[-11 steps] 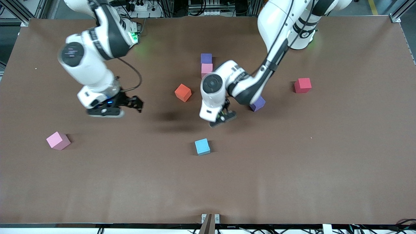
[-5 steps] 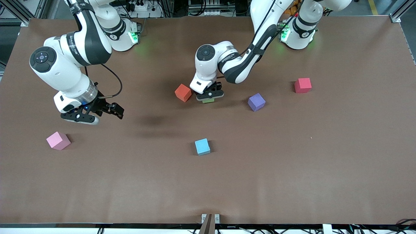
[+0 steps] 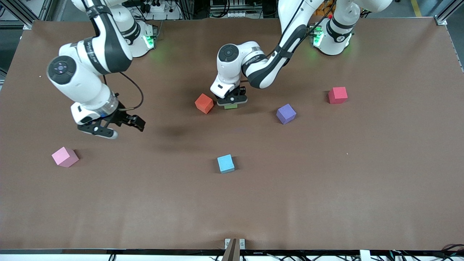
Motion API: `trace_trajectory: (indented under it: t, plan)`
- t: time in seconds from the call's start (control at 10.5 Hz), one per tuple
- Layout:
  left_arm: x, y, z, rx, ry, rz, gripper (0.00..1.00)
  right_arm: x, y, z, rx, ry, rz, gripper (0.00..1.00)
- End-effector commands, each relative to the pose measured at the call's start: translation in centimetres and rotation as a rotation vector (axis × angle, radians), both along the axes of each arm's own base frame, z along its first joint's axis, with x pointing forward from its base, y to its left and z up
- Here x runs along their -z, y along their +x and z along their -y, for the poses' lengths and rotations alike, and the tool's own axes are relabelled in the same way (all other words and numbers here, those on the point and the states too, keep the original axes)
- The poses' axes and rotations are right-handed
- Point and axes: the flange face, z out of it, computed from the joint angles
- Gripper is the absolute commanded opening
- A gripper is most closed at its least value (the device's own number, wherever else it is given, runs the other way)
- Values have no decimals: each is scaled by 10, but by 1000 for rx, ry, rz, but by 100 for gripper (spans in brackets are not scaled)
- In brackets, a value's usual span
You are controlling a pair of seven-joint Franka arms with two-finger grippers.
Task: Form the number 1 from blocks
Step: 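Move the right gripper to the orange block while the left gripper carries green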
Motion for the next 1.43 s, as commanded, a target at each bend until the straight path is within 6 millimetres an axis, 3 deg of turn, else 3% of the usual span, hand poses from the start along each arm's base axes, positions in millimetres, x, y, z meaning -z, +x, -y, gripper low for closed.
trace_trajectory:
  t: [0.0,0.19,0.57,0.86,1.14,1.24,1.33]
  plan:
    - [0,-18,-5,43,22,12,0,14,-20,-12,13,16,-63,100]
    - [4,-24,-6,59,33,12,0,27,-29,-15,64,102,-117,100]
    - [5,-46,3,88,27,-7,0,42,-44,-56,-20,95,-138,100]
    - [10,-53,1,98,37,-18,0,67,-60,-69,-53,116,-147,100]
    - [11,-61,2,111,37,-25,0,77,-67,-76,-40,177,-116,100]
    - [9,-61,3,98,35,-23,39,86,-68,-75,-27,178,-105,100]
    - [9,-60,4,93,34,-23,99,89,-68,-74,-7,193,-108,100]
